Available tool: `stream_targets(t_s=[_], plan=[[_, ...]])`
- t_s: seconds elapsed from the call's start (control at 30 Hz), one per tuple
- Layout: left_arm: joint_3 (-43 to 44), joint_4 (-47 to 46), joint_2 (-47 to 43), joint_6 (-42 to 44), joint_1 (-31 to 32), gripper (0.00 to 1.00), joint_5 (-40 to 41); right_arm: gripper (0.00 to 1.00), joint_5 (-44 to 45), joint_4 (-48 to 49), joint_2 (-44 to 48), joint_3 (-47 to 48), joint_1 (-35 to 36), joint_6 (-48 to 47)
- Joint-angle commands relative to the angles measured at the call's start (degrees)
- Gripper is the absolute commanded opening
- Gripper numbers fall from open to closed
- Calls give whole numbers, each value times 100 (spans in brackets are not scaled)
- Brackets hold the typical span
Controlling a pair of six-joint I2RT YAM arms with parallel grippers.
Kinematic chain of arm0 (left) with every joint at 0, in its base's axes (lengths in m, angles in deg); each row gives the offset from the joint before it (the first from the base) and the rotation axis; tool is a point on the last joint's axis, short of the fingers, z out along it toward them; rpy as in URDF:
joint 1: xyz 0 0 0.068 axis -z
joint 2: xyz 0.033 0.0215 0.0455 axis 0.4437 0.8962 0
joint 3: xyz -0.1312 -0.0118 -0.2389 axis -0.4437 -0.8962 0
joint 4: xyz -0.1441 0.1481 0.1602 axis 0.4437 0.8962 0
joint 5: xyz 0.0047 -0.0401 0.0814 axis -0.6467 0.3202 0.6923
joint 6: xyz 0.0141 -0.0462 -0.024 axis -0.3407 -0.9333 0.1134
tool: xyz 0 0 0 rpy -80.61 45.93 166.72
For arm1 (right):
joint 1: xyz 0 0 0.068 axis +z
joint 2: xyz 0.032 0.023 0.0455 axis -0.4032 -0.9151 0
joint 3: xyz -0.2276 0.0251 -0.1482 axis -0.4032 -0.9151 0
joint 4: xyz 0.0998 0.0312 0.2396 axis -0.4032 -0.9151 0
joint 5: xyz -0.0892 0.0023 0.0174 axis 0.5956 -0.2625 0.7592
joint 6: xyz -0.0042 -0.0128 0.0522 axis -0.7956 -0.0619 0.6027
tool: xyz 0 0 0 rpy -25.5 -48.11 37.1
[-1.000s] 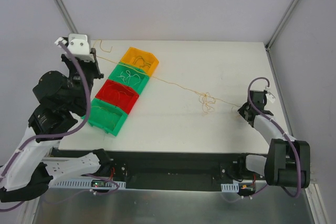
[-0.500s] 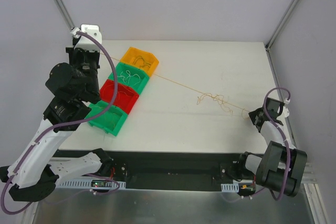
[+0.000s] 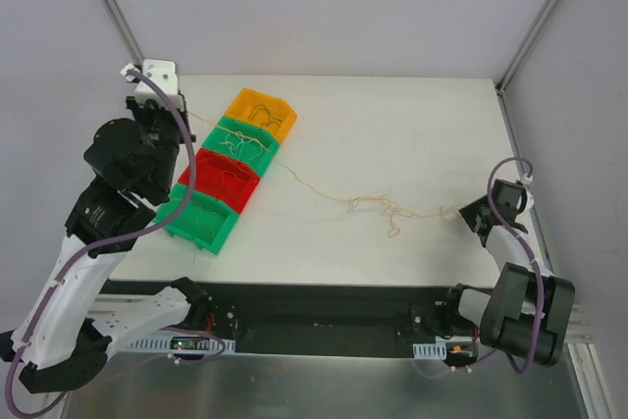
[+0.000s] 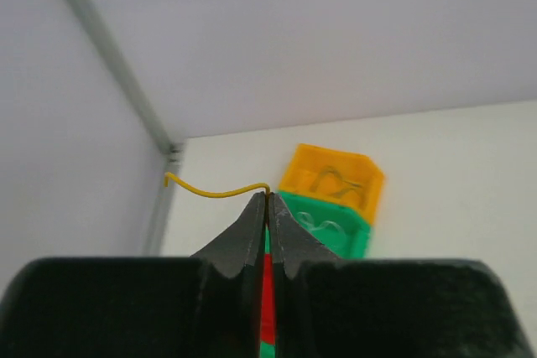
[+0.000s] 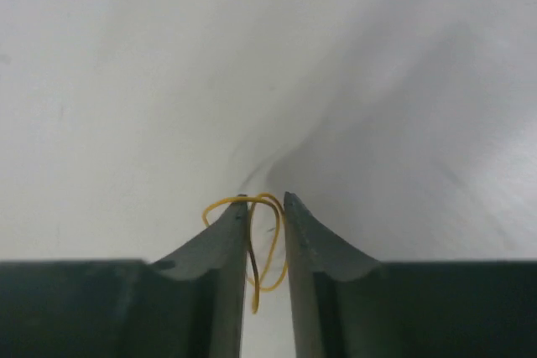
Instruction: Untangle the cables
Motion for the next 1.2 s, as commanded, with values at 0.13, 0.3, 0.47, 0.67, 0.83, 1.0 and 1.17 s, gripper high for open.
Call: stream_targets(t_s=[0.13,0.3,0.47,0.67,0.83,1.0,1.17], plan=[[-394,416,1435,-2678,-17,0,-3928,59,-378,352,-77,778,1521,-1397],[-850,214,1911,-3117,-17,0,-4501,73,-213,274,62,902,1987,-1609],[-1396,-6,1973,-3355,-17,0,-4738,85,-885,957,205,831,2899,-1784],[-2081,-226,1771,-3645,-9,0,-4897,68,-2344,291,-1587,2114,3815,-539],[-2626,-516,1823,-3821,27,0,-5186,61,-2128,414,-1835,2097,4325,-79],[-3048,-841,2025,-3812,141,0,-5380,61,-1926,414,-1976,2044,4703,184],[-3356,-1210,2210,-3952,290,0,-5547,58,-1610,318,-2186,2097,4949,535]])
